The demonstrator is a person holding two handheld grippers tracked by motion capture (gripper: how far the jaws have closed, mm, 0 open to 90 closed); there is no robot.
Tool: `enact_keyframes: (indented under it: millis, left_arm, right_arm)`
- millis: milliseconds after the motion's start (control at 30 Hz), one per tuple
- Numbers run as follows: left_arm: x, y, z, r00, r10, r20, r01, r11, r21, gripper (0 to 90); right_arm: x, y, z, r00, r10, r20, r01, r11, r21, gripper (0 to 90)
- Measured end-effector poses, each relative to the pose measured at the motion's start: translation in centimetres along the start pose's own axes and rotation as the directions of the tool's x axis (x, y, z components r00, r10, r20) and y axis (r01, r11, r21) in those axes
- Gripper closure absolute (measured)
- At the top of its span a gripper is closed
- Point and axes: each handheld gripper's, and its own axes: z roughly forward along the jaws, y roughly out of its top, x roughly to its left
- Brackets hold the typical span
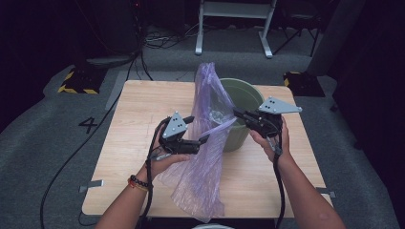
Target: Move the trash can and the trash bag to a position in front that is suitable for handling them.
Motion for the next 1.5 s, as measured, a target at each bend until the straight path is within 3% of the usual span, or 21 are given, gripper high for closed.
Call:
enact_keyframes:
  millis: [67,200,367,500,567,600,633,700,733,800,867,933,1033,1067,1100,1167,1233,1267,1367,1400,1500]
  left_arm:
    - [-0.1,-0.4,-0.4,0.9999,0.001,-0.017,-0.001,1.0000,0.007,19.2]
    - [0.0,-0.5,-1.7,1.0000,0.006,-0.003,-0.006,1.0000,-0.004,18.5]
    - [-0.3,-0.9,-1.3,0.9976,0.018,0.067,-0.025,0.9953,0.094,18.3]
    - [-0.5,-1.5,0.0,0.9964,0.022,0.081,-0.035,0.9871,0.156,24.5]
    - [-0.3,-1.8,0.6,0.9957,0.002,0.093,-0.017,0.9867,0.162,32.8]
    - [-0.3,-1.9,0.9,0.9958,-0.001,0.092,-0.013,0.9866,0.162,43.4]
    - [-0.2,-1.9,1.0,0.9961,0.005,0.088,-0.019,0.9862,0.164,43.4]
    - [-0.3,-2.0,1.5,0.9974,0.025,0.067,-0.037,0.9830,0.180,55.3]
    - [-0.3,-2.1,1.6,0.9970,0.036,0.069,-0.048,0.9816,0.185,69.6]
    - [-0.4,-2.1,1.9,0.9974,0.057,0.043,-0.065,0.9764,0.206,74.4]
    - [-0.3,-1.9,2.0,0.9972,0.072,0.020,-0.075,0.9754,0.207,87.3]
    - [-0.3,-1.9,2.0,0.9971,0.075,0.009,-0.075,0.9756,0.206,88.7]
    - [-0.5,-1.7,1.9,0.9955,0.094,0.013,-0.094,0.9745,0.204,89.4]
    - [-0.6,-1.6,1.8,0.9943,0.107,0.007,-0.106,0.9732,0.204,89.5]
    - [-0.6,-1.5,1.8,0.9938,0.111,0.003,-0.110,0.9725,0.206,89.5]
    - [-0.8,-1.3,1.7,0.9920,0.126,0.000,-0.123,0.9704,0.208,89.5]
    - [-0.9,-1.1,1.5,0.9903,0.139,-0.003,-0.135,0.9698,0.203,89.5]
    - [-0.9,-1.1,1.5,0.9902,0.140,-0.003,-0.136,0.9697,0.203,89.5]
    - [-1.0,-1.0,1.4,0.9877,0.156,0.009,-0.154,0.9639,0.217,89.6]
    - [-1.1,-1.0,1.5,0.9867,0.162,0.013,-0.161,0.9619,0.221,89.6]
    - [-1.3,-0.8,1.6,0.9836,0.179,0.023,-0.179,0.9556,0.234,89.6]
  right_arm:
    - [-0.1,-0.2,-0.2,1.0000,0.008,0.001,-0.008,1.000,-0.003,90.0]
    - [-0.6,-0.8,-1.0,0.9996,0.028,0.010,-0.028,0.999,-0.027,90.0]
    - [-1.0,-1.3,-1.7,0.9985,0.045,0.030,-0.044,0.998,-0.042,90.0]
    - [-1.5,-2.0,-2.0,0.9971,0.062,0.044,-0.061,0.998,-0.027,90.0]
    - [-1.5,-2.2,-2.1,0.9971,0.059,0.048,-0.058,0.998,-0.020,90.0]
    - [-1.6,-2.3,-2.2,0.9971,0.061,0.044,-0.061,0.998,-0.019,90.0]
    - [-1.6,-2.3,-2.2,0.9971,0.061,0.044,-0.061,0.998,-0.019,90.0]
    - [-1.7,-2.4,-2.3,0.9970,0.066,0.041,-0.065,0.998,-0.013,88.6]
    - [-1.8,-2.5,-2.3,0.9972,0.061,0.042,-0.061,0.998,-0.010,85.0]
    - [-1.8,-2.6,-2.3,0.9978,0.057,0.033,-0.056,0.998,-0.009,83.2]
    - [-1.7,-2.6,-2.4,0.9984,0.046,0.031,-0.046,0.999,-0.014,73.2]
    - [-1.7,-2.6,-2.4,0.9986,0.041,0.032,-0.041,0.999,-0.014,69.3]
    - [-1.5,-2.2,-2.6,0.9985,0.022,0.051,-0.021,1.000,-0.017,56.9]
    - [-1.3,-1.7,-2.9,0.9986,0.017,0.050,-0.015,0.999,-0.035,47.6]
    - [-1.3,-1.7,-2.9,0.9986,0.017,0.050,-0.015,0.999,-0.035,47.6]
    - [-0.9,-0.7,-3.1,0.9968,-0.010,0.079,0.015,0.999,-0.052,37.1]
    - [-0.8,-0.3,-3.2,0.9966,-0.020,0.080,0.024,0.998,-0.057,35.4]
    - [-0.5,0.6,-3.5,0.9940,-0.053,0.096,0.059,0.996,-0.064,33.3]
    - [-0.3,1.7,-3.9,0.9897,-0.091,0.110,0.100,0.992,-0.072,30.9]
    - [-0.2,2.9,-4.2,0.9908,-0.098,0.094,0.105,0.991,-0.077,29.8]
    - [0.0,3.7,-4.0,0.9909,-0.108,0.080,0.114,0.991,-0.076,29.7]
